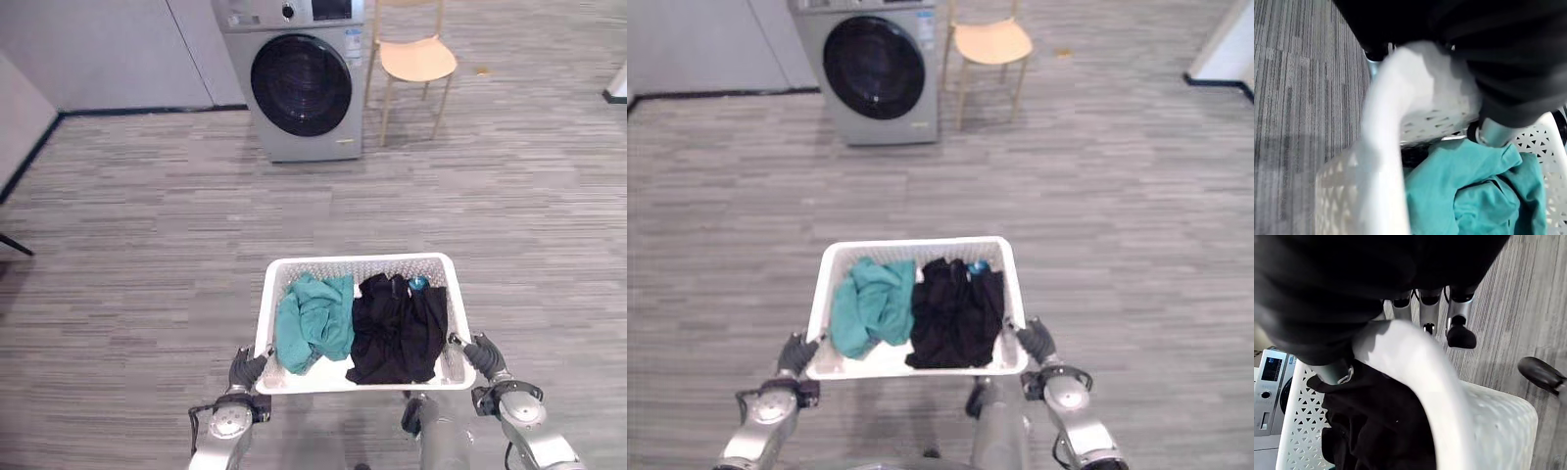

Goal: Grab the laundry basket,head to the washer,open it,put in the laundry and shut it.

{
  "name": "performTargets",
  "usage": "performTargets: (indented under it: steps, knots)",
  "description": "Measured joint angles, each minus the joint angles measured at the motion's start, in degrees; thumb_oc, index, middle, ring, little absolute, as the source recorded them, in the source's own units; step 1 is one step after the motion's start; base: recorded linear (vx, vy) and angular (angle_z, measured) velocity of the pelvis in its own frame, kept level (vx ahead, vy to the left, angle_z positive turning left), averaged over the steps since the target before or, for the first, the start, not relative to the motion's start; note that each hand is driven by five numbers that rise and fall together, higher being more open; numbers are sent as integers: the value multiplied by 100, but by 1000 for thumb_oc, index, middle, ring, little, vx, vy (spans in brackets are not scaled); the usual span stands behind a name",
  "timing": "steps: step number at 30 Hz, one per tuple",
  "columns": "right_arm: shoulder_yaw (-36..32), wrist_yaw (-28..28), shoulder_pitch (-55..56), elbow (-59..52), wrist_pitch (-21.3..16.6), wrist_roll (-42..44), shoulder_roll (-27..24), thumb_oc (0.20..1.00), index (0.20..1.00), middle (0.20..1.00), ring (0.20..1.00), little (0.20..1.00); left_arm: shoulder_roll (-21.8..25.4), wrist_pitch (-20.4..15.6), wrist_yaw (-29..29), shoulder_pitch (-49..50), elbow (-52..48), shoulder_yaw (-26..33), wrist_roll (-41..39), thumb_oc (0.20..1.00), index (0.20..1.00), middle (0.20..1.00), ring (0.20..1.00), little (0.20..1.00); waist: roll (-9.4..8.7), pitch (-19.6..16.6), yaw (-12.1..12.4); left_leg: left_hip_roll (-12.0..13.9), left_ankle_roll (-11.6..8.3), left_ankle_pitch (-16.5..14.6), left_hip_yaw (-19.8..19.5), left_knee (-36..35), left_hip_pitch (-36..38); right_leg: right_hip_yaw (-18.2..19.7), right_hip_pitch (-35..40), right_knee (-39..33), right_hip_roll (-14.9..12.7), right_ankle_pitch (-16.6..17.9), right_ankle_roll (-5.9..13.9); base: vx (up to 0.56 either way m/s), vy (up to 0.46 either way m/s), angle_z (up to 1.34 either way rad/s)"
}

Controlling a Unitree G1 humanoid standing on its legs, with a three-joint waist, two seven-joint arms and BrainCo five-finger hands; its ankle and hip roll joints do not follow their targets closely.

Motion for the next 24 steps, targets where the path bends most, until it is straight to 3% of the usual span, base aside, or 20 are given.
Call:
performTargets:
  steps: [2, 4, 5, 6, 7, 10, 11, 12, 14, 15, 16, 19, 20, 21, 24]
  knots:
    - [1, 19, 47, 3, 16, 0, -29, 200, 200, 200, 200, 200, -26, -28, -21, 106, -11, -2, 3, 200, 200, 200, 200, 200, -59, -34, -106, -123, -33, -13, -4, 292, 272, -22, 101, 114, 116, -101, -166, 427, -356, 36]
    - [8, 64, 163, 1, 17, 0, -66, 200, 200, 200, 200, 200, -108, -33, -27, 271, -24, -19, 4, 200, 200, 200, 200, 200, -134, -210, -219, -211, -182, -72, -111, 512, 577, 43, 378, 183, 160, -185, -561, 303, -299, 45]
    - [-43, 67, 218, 90, 13, 4, -242, 200, 200, 200, 200, 200, -378, -23, -21, 372, 44, -37, 10, 200, 200, 200, 200, 200, 5, -326, -197, -50, -440, -244, -161, 1054, 577, 324, 445, 355, 205, 874, -1275, 359, -449, 47]
    - [-43, 71, 147, 227, 14, 21, -316, 200, 200, 200, 200, 200, -405, -16, -35, 329, 78, -107, 14, 200, 200, 200, 200, 200, 168, -379, -164, 271, -490, -536, -115, 1382, 473, 384, 538, 510, 332, 897, -1283, 326, -475, 37]
    - [-17, 80, 27, 235, 17, 20, -301, 200, 200, 200, 200, 200, -294, -16, -4, 274, 42, -156, 14, 200, 200, 200, 200, 200, 159, -388, -150, 586, -554, -622, -114, 1955, 72, 474, 695, 458, 452, 746, -1259, 339, -517, 25]
    - [26, 101, -315, 206, -42, 7, -315, 200, 200, 200, 200, 200, -168, -31, 73, 154, -124, -126, -24, 200, 200, 200, 200, 200, -23, -275, 120, 1344, -298, -188, 36, 4195, -1508, 732, 898, 532, 596, 335, -1289, 327, -409, -24]
    - [19, 85, -377, 193, -42, -4, -318, 200, 200, 200, 200, 200, -152, -26, 88, 152, -175, -143, -51, 200, 200, 200, 200, 200, -60, -249, 180, 1619, -149, -89, 71, 4572, -1981, 831, 1115, 438, 642, 240, -1250, 403, -278, -83]
    - [30, 36, -404, 166, -46, -6, -245, 200, 200, 200, 200, 200, -112, -35, 119, 145, -204, -147, -51, 200, 200, 200, 200, 200, -318, -186, 249, 1552, -195, -175, 74, 4328, -2566, 1094, 1562, 112, 468, 193, -1169, 440, -284, -65]
    - [-45, -22, -208, -8, -51, -6, -258, 200, 200, 200, 200, 200, -42, -34, 116, 63, -246, -247, -49, 200, 200, 200, 200, 200, -472, -104, 185, 1293, -257, -187, -16, 3416, -3044, 1174, 2049, -293, 250, 171, -1102, 305, -142, -42]
    - [-61, -61, -138, -55, -55, -5, -264, 200, 200, 200, 200, 200, -19, -32, 116, 38, -259, -287, -48, 200, 200, 200, 200, 200, -504, -85, 159, 1254, -296, -148, 36, 2890, -3165, 1124, 2230, -416, 187, 249, -917, 260, -46, -52]
    - [-117, -80, -35, -66, -58, 1, -267, 200, 200, 200, 200, 200, 18, -25, 117, 8, -269, -383, -44, 200, 200, 200, 200, 200, -395, -75, 105, 1266, -304, 166, 128, 1859, -3222, 1179, 2552, -534, 193, 246, -526, 258, -42, -51]
    - [-241, -123, 363, -108, -131, 24, -344, 200, 200, 200, 200, 200, -4, 10, 123, 27, -296, -624, -8, 200, 200, 200, 200, 200, -3, -273, -156, 1133, -170, 1316, 310, 323, -3105, 1175, 3153, -707, 328, -123, -73, 191, -26, -21]
    - [-278, -149, 415, -58, -155, 33, -389, 200, 200, 200, 200, 200, 9, 26, 127, 62, -301, -713, 10, 200, 200, 200, 200, 200, 189, -340, -184, 1174, 418, 1422, 370, 237, -3015, 1262, 3318, -693, 450, -314, 158, 245, 1, -5]
    - [-272, -233, 404, 12, -136, 35, -181, 200, 200, 200, 200, 200, 60, 99, 147, -57, -261, -679, 12, 200, 200, 200, 200, 200, -82, -347, -237, 953, 399, 1419, 436, 147, -2886, 1222, 3363, -591, 198, -423, 313, 257, 29, -18]
    - [-98, -274, 266, -2, -135, 7, 108, 200, 200, 200, 200, 200, 444, 140, 151, -186, -281, -577, 5, 200, 200, 200, 200, 200, -567, -281, -134, 622, 383, 1333, 463, -465, -2288, 1211, 3232, -615, -53, -415, 470, 270, 84, -34]
